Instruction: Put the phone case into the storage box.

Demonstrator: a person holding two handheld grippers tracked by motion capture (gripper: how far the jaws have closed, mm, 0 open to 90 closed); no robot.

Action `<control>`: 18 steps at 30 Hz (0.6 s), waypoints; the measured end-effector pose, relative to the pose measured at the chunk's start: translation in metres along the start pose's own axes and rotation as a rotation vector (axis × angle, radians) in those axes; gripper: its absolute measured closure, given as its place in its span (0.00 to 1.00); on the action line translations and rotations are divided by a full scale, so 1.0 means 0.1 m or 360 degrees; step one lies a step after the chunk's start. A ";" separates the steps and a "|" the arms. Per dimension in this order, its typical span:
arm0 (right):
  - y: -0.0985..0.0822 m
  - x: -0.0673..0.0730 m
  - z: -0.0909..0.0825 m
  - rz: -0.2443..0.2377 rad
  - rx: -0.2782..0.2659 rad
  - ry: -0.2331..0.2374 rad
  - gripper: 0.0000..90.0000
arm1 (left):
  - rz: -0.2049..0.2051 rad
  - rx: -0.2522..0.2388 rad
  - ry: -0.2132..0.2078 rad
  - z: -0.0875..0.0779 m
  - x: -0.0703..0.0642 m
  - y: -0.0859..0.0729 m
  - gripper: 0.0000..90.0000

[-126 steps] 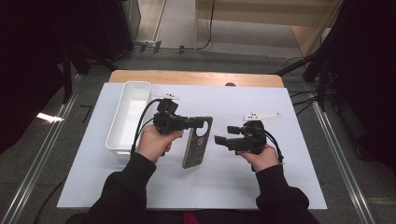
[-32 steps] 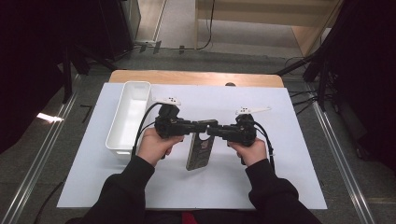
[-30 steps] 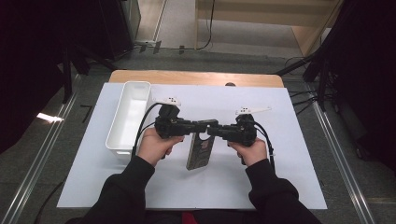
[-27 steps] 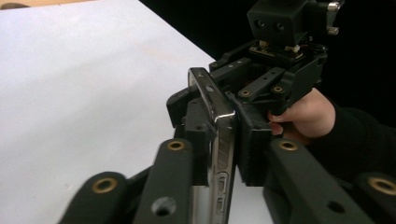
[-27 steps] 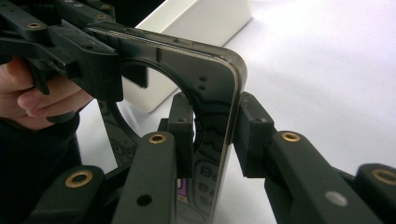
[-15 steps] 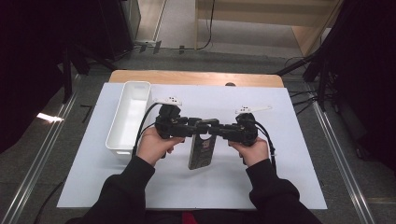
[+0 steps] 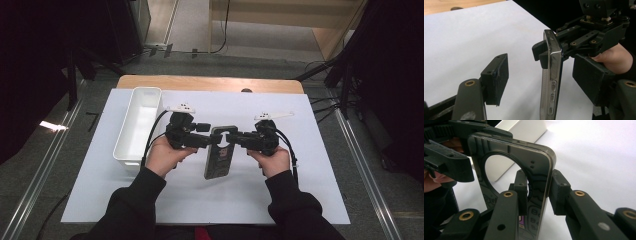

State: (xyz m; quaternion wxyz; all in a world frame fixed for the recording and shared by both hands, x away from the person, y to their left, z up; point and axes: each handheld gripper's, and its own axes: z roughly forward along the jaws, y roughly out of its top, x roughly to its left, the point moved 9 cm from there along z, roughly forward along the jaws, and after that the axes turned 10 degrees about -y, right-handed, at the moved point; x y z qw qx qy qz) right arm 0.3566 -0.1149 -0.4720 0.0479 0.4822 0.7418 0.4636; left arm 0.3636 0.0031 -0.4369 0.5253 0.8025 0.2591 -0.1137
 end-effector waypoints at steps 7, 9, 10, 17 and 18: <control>0.01 -0.04 -0.01 0.0011 0.0000 -0.0025 0.78 | 0.0014 -0.0021 0.0030 -0.02 0.00 0.02 0.26; 0.01 -0.05 -0.02 0.0013 -0.0001 -0.0031 0.78 | 0.0000 -0.0031 0.0038 -0.03 0.01 0.02 0.23; 0.01 -0.05 -0.02 0.0012 -0.0004 -0.0036 0.78 | 0.0000 -0.0030 0.0046 -0.03 0.01 0.02 0.23; 0.01 -0.08 -0.03 0.0019 -0.0005 -0.0070 0.78 | 0.0020 -0.0018 0.0177 -0.03 0.06 -0.01 0.23; 0.01 -0.09 -0.03 0.0020 -0.0002 -0.0076 0.78 | 0.0012 -0.0020 0.0176 -0.03 0.06 -0.01 0.23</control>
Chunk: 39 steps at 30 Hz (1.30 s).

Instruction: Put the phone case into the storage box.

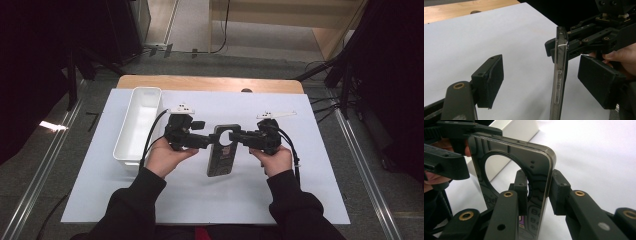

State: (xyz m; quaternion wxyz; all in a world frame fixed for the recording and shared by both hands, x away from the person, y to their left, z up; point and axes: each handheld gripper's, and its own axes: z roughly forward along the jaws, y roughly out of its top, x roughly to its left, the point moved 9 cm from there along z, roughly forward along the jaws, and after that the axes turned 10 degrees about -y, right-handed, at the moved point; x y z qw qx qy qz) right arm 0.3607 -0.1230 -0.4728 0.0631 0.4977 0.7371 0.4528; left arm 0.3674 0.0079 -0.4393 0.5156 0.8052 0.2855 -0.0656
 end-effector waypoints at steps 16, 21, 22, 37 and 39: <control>0.06 0.00 0.03 0.0010 0.0040 -0.0124 0.78 | -0.0032 -0.0014 0.0072 -0.03 0.02 0.02 0.28; 0.09 -0.01 0.07 0.0027 0.0060 -0.0160 0.78 | -0.0044 -0.0011 0.0120 -0.03 0.08 0.03 0.28; 0.10 -0.02 0.07 0.0030 0.0057 -0.0161 0.78 | -0.0047 -0.0014 0.0122 -0.03 0.09 0.03 0.28; 0.26 -0.06 0.19 0.0077 0.0092 -0.0251 0.78 | -0.0051 -0.0033 0.0187 -0.05 0.26 0.06 0.28; 0.28 -0.05 0.22 0.0078 0.0098 -0.0264 0.78 | -0.0062 -0.0041 0.0189 -0.05 0.28 0.06 0.28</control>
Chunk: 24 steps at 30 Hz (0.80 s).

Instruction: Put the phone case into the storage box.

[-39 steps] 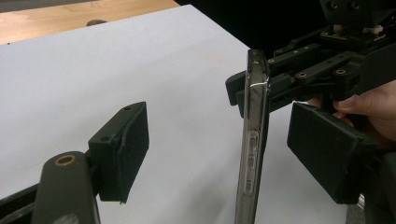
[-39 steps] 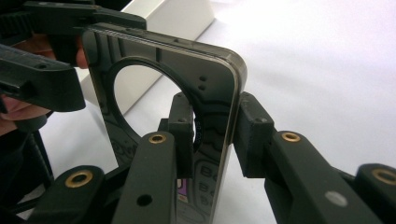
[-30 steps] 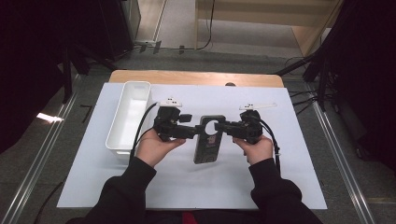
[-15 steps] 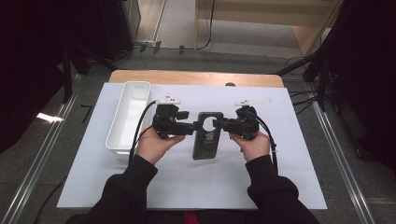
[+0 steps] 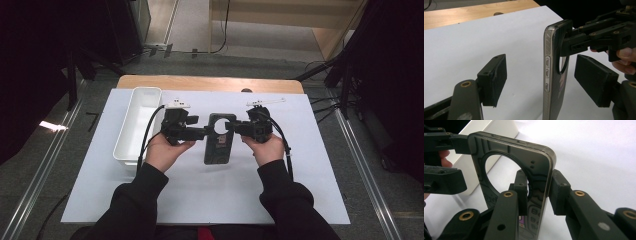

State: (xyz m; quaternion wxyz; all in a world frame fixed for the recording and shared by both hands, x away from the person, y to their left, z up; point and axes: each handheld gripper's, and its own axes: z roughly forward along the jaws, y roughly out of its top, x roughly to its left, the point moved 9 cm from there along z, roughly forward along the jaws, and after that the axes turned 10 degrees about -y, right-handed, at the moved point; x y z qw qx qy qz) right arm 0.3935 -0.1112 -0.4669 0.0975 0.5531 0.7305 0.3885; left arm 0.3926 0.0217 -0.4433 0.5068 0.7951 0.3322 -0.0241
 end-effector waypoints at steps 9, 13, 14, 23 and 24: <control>0.07 0.03 0.07 0.0033 0.0004 -0.0023 0.78 | -0.0006 0.0007 0.0055 0.02 0.07 -0.01 0.28; 0.11 0.04 0.10 0.0037 0.0000 -0.0024 0.78 | -0.0005 -0.0017 0.0093 0.01 0.09 -0.01 0.29; 0.12 0.04 0.11 0.0045 -0.0001 -0.0025 0.78 | -0.0009 -0.0015 0.0104 0.00 0.10 -0.01 0.29; 0.16 0.11 0.18 0.0031 -0.0002 -0.0082 0.78 | -0.0011 -0.0031 0.0178 -0.02 0.17 -0.02 0.33; 0.16 0.12 0.19 0.0035 -0.0003 -0.0086 0.78 | -0.0010 -0.0030 0.0191 -0.02 0.18 -0.02 0.33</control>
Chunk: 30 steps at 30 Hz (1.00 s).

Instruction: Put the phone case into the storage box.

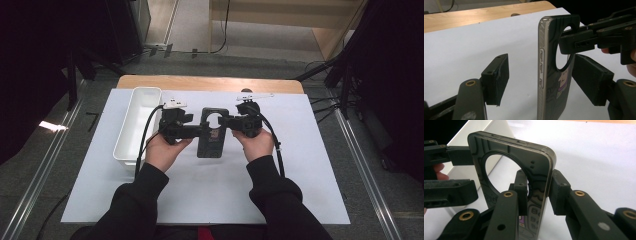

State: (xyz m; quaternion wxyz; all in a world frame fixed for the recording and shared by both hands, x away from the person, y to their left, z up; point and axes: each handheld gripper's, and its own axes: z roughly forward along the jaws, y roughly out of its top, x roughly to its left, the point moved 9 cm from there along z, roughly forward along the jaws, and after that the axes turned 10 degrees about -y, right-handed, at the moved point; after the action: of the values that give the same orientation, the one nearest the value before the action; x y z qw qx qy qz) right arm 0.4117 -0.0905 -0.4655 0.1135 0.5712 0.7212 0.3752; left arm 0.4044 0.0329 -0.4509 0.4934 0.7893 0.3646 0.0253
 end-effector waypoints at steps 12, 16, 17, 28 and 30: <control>0.01 0.10 0.06 -0.0016 0.0011 -0.0044 0.78 | 0.0012 0.0025 0.0069 0.01 0.01 -0.02 0.39; 0.01 0.12 0.06 -0.0030 0.0019 -0.0059 0.78 | -0.0005 0.0022 0.0088 0.01 0.02 -0.02 0.41; 0.01 0.13 0.06 -0.0026 0.0014 -0.0056 0.78 | -0.0009 0.0020 0.0089 0.01 0.02 -0.02 0.43; -0.01 0.20 0.06 -0.0016 0.0007 -0.0036 0.78 | -0.0027 0.0010 0.0149 -0.03 0.05 0.00 0.52; -0.02 0.21 0.06 -0.0010 0.0005 -0.0027 0.78 | -0.0036 0.0013 0.0154 -0.04 0.05 0.00 0.53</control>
State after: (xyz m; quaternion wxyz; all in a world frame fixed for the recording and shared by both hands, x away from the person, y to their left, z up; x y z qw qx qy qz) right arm 0.4068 -0.0693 -0.4653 0.1199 0.5722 0.7226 0.3689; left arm 0.4069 0.0385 -0.4504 0.4722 0.7850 0.3971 0.0563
